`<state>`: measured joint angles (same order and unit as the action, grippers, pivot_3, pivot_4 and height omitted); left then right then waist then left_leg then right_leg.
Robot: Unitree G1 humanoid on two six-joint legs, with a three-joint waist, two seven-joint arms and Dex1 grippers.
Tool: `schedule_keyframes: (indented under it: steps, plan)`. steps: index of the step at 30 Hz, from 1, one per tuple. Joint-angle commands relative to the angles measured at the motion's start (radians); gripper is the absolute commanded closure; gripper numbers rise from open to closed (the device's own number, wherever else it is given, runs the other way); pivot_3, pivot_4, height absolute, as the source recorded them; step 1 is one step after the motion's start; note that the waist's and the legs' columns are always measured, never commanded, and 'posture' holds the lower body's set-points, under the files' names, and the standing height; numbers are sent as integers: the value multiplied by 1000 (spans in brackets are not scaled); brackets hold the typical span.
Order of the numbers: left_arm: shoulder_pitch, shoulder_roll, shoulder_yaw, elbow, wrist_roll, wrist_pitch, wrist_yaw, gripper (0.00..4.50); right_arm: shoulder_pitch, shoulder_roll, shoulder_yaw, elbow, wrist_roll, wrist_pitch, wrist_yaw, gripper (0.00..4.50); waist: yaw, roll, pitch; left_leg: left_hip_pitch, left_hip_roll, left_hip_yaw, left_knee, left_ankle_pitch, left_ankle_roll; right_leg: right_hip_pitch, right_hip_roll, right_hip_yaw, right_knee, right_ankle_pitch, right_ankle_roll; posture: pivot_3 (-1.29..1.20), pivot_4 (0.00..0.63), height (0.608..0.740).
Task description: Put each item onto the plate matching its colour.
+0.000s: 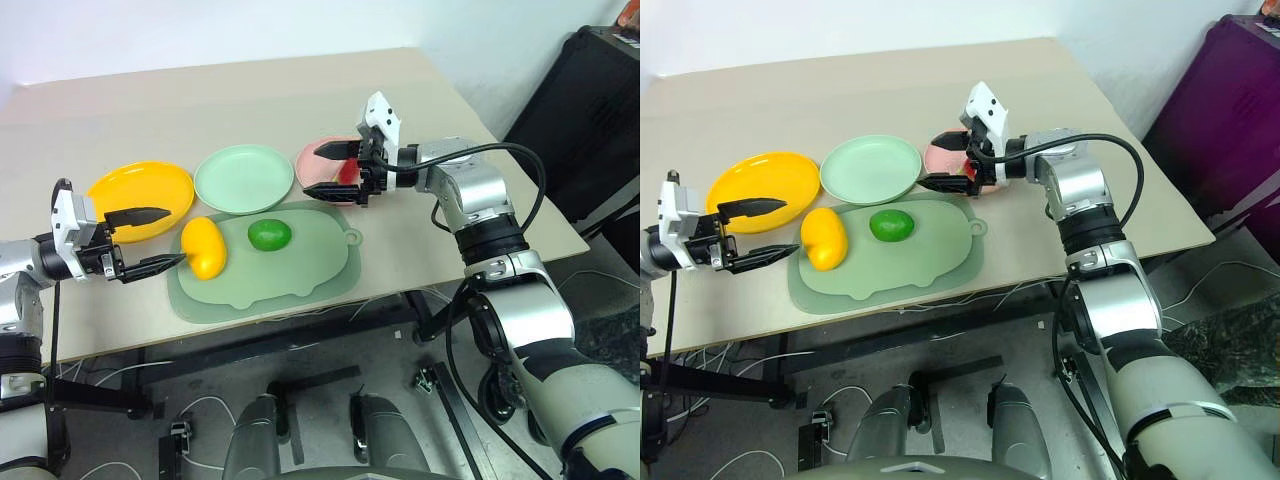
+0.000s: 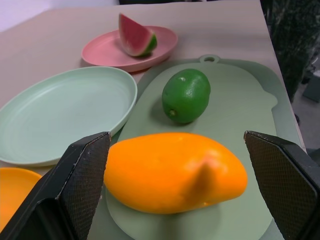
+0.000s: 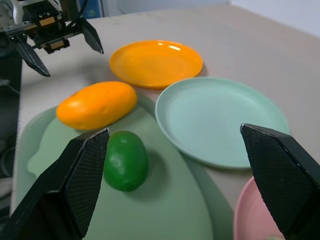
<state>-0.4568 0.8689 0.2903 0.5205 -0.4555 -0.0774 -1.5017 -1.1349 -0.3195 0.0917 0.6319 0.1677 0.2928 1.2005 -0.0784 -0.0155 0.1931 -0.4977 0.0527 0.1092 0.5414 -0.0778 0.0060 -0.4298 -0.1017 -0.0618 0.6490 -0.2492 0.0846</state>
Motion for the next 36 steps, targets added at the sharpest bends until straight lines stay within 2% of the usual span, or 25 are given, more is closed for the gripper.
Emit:
schedule_keyframes:
  steps: [1,3,4,5,6,7,8,9,11,15,21,23,25,28,31,36]
  plan:
    - [5,15,27,-30,-21,-4,1,0,-7,1,3,-29,3,-31,-5,27,0,2,1,1,-6,-18,-1,3,-5,4,0,-10,5,-4,-3,0,150,737]
    - [6,16,27,-32,-21,-2,2,0,-7,0,7,-24,1,-31,-7,27,-2,-3,1,7,-34,-64,-12,15,-16,7,12,-14,40,-43,-19,0,150,737]
    - [6,16,27,-32,-22,-1,2,0,-8,0,9,-20,-1,-32,-9,27,1,-5,2,20,-55,-83,-38,30,-24,9,17,-1,45,-62,-29,0,150,737]
    - [7,16,27,-34,-22,0,2,0,-10,0,11,-15,-2,-30,-12,27,7,1,4,28,-63,-89,-49,32,-28,10,0,-8,47,-69,-33,0,150,737]
    - [7,17,27,-36,-22,1,3,0,-12,0,13,-10,-5,-28,-13,27,2,8,5,28,-55,-84,-35,29,-23,20,-10,-31,46,-67,-36,0,150,737]
    - [8,16,27,-37,-22,1,3,0,-13,0,15,-6,-7,-27,-14,27,-2,14,8,31,-42,-78,-10,19,-22,27,-19,-60,50,-70,-40,0,150,737]
    - [9,16,27,-40,-23,2,5,0,-16,1,16,0,-9,-26,-18,27,-3,21,9,25,-33,-81,0,17,-20,35,-21,-85,49,-72,-42,0,150,737]
    - [9,16,27,-42,-23,3,5,0,-20,2,17,7,-12,-25,-24,27,12,22,10,19,-32,-95,4,16,-23,35,-16,-98,48,-73,-41,0,150,737]
    - [11,16,27,-44,-24,3,7,0,-28,4,20,21,-19,-21,-36,27,36,22,10,17,-23,-90,5,12,-27,38,-2,-95,46,-71,-43,0,150,737]
    - [14,17,28,-46,-25,2,7,0,-39,8,26,40,-28,-19,-44,27,53,22,11,18,-18,-84,13,12,-29,37,5,-95,45,-65,-43,0,150,737]
    - [11,15,23,-48,-23,3,9,0,-64,15,57,96,-67,-3,-62,27,61,21,10,12,0,-81,11,10,-27,35,20,-82,13,-38,-43,0,150,737]
    - [9,13,21,-48,-21,3,10,0,-70,20,73,117,-83,8,-64,27,63,18,8,3,-2,-74,4,10,-27,23,20,-71,18,-34,-44,0,150,737]
    - [6,11,18,-46,-18,0,13,0,-77,27,87,137,-98,16,-70,27,66,19,9,3,-4,-62,2,11,-27,8,20,-57,22,-34,-44,0,150,737]
    - [-3,3,10,-41,-11,-6,19,0,-83,41,106,173,-121,18,-85,27,61,19,9,3,-2,-57,3,11,-27,7,21,-58,20,-30,-48,0,150,737]
    - [-13,-6,2,-37,-5,-12,27,0,-88,57,115,199,-139,16,-98,27,57,19,9,3,-1,-53,5,16,-22,11,25,-55,19,-27,-41,0,150,737]
    - [-39,-22,-12,-23,14,-27,45,0,-99,88,119,241,-160,22,-119,27,59,19,9,3,-1,-45,5,17,-19,10,28,-51,18,-27,-39,0,150,737]
